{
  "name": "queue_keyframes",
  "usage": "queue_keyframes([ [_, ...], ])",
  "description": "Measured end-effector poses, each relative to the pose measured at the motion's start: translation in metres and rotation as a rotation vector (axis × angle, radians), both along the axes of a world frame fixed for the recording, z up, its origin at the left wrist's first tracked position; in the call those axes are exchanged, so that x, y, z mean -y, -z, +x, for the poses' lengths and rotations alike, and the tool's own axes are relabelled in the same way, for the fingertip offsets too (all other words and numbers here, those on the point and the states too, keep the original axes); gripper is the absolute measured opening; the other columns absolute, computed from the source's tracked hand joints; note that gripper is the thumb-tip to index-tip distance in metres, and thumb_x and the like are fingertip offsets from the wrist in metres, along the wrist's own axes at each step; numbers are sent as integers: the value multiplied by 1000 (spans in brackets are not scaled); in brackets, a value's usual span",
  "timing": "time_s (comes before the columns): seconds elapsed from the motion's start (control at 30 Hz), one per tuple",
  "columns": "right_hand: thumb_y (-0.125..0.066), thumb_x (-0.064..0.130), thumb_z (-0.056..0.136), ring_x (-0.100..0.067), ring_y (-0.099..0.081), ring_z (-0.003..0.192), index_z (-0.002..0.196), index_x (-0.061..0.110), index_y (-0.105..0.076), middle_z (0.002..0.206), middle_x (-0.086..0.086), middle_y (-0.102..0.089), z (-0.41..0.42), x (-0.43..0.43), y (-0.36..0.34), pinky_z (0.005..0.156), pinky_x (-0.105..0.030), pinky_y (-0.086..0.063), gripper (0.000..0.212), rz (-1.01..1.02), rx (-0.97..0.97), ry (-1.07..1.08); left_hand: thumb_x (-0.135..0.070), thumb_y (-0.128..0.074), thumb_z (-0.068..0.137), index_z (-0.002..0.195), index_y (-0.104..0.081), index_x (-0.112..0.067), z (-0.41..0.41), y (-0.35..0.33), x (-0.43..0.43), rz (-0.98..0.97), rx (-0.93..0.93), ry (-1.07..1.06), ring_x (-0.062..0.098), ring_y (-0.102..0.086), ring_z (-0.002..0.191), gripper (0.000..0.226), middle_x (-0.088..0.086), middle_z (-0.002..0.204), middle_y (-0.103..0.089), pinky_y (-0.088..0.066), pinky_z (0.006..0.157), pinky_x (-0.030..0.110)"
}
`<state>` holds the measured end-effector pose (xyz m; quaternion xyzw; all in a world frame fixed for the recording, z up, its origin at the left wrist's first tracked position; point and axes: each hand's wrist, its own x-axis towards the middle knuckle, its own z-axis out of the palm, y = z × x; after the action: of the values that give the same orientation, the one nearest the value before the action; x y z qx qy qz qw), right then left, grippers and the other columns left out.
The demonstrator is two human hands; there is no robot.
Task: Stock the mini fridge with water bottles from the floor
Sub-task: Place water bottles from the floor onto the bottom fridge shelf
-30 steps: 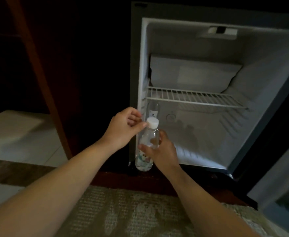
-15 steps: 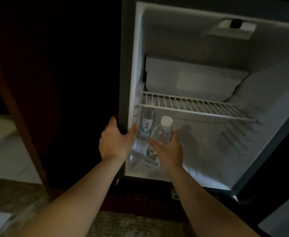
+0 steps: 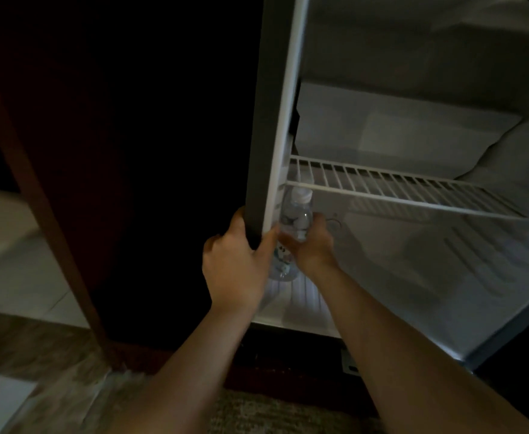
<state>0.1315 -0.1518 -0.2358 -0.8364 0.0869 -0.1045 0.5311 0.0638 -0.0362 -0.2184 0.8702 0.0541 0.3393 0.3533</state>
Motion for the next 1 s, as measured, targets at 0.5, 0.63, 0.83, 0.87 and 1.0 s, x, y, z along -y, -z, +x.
queue_keyframes([
  [0.5,-71,6,80,-15,-54,108,137,13,-31,121,-1,-52,-3,7,5,84,-25,-42,70,-78,-32,-135,-51,-56,85,126,-50,-14,-3,0,1,-4,-63,15,30,-66,100,56,10,110,-67,-45,70,30],
  [0.63,-68,3,80,-16,-54,100,127,9,-40,115,-5,-53,-20,-4,11,65,-6,-40,55,11,1,-30,-47,-56,87,130,-44,-17,-3,-4,0,-28,-160,53,29,-59,112,53,8,121,-61,-50,84,36],
  [0.83,-57,8,90,-23,-56,103,120,5,-48,117,-11,-57,-57,-17,16,77,-19,-35,32,-143,-4,99,-40,-62,85,143,-32,-18,-14,10,-20,-231,-366,300,25,-53,124,68,6,138,-50,-48,100,42],
  [0.87,-55,10,91,-21,-56,97,118,6,-50,113,-10,-58,-64,-18,15,75,-20,-34,28,-161,-34,77,-41,-62,85,143,-32,-17,-18,12,-24,-210,-426,306,26,-51,125,70,7,140,-48,-47,101,42],
  [1.0,-49,19,94,-7,-49,69,101,14,-57,90,2,-57,-89,-24,16,58,-21,-36,12,-295,-195,-81,-43,-57,88,139,-38,-14,-39,3,-39,-42,-648,362,27,-49,124,61,9,139,-47,-45,101,39],
])
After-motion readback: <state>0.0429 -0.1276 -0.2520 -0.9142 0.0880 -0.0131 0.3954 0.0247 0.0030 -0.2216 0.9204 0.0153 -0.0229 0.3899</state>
